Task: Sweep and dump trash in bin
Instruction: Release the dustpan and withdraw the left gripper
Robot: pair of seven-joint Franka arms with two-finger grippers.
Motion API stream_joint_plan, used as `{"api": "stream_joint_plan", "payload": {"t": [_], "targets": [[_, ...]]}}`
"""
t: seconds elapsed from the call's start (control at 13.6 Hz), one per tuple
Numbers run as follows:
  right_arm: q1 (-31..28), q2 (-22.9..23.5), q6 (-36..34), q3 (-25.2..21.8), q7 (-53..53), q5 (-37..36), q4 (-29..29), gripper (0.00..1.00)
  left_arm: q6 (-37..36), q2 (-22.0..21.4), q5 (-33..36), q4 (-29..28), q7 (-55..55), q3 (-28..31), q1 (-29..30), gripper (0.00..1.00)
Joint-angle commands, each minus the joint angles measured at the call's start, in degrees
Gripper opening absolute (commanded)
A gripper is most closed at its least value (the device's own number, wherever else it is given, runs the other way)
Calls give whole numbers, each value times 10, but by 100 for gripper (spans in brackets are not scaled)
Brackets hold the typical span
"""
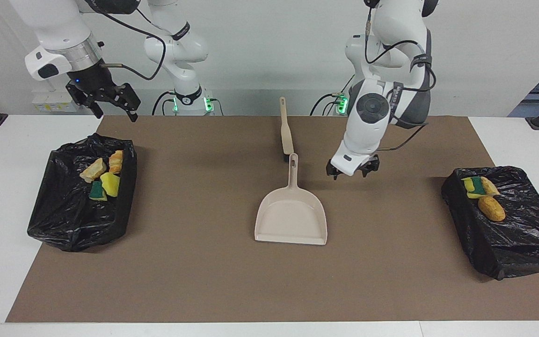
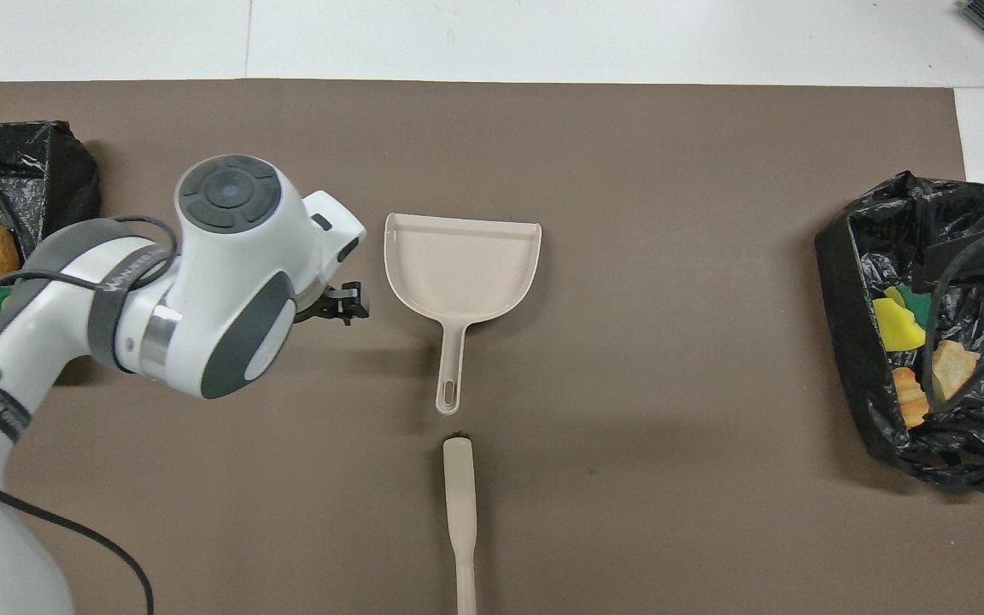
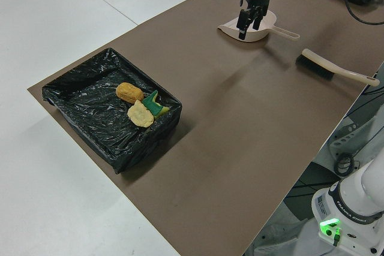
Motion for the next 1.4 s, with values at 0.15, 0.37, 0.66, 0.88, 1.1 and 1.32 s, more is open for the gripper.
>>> {"api": "stream_joint_plan", "payload": {"t": [0.15, 0.37, 0.66, 0.88, 1.1, 1.32], "targets": [[-8, -25, 46, 4, 6, 3, -48, 100, -23, -134, 7, -81, 182, -6, 107, 100], [-7, -23, 40, 4, 6, 10, -41, 100, -70, -184, 1, -64, 241, -5, 143, 100], [-7, -22, 40, 4, 6, 10, -41, 100, -175, -178, -16, 70, 297, -1, 154, 100], [-7, -22, 40, 4, 6, 10, -41, 100, -267, -128, -45, 189, 306, -1, 169, 100], [-7, -22, 40, 4, 6, 10, -41, 100, -302, -84, -45, 265, 306, 0, 174, 100], [-7, -22, 40, 4, 6, 10, -41, 100, -299, -104, -44, 251, 307, -2, 174, 100]]}}
